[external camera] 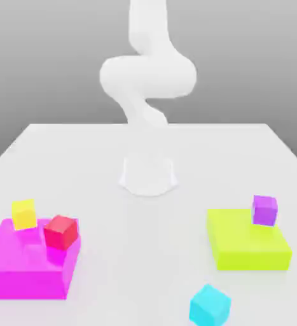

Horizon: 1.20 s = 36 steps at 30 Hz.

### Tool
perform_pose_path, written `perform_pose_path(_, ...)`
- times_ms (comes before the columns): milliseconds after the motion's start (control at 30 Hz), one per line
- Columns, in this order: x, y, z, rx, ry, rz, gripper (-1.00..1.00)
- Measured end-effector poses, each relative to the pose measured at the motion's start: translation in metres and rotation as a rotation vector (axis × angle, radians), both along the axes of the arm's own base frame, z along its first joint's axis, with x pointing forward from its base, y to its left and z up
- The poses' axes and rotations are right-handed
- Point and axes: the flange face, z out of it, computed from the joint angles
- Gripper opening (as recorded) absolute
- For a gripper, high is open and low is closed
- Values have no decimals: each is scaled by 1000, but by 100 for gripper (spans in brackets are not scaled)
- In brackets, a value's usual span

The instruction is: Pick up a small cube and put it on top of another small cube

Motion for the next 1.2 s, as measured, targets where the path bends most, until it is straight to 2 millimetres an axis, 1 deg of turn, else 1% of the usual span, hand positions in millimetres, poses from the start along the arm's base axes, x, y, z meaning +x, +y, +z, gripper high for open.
perform_pose_path(100,38,11,-47,-40,84,73,0)
perform_pose_path(233,76,27,-113,-88,190,171,0)
perform_pose_path(367,104,45,-184,-135,294,272,0)
perform_pose_path(467,116,59,-240,-167,371,351,0)
perform_pose_path(567,122,73,-296,-199,447,433,0)
perform_pose_path(667,121,88,-353,-230,522,521,0)
perform_pose_path(767,114,96,-410,-255,598,598,0)
perform_pose_path(867,102,103,-464,-277,669,677,0)
perform_pose_path(1033,98,106,-533,-280,691,703,0)
perform_pose_path(1067,97,106,-541,-282,691,702,-100)
perform_pose_path(1200,97,106,-541,-282,692,702,-100)
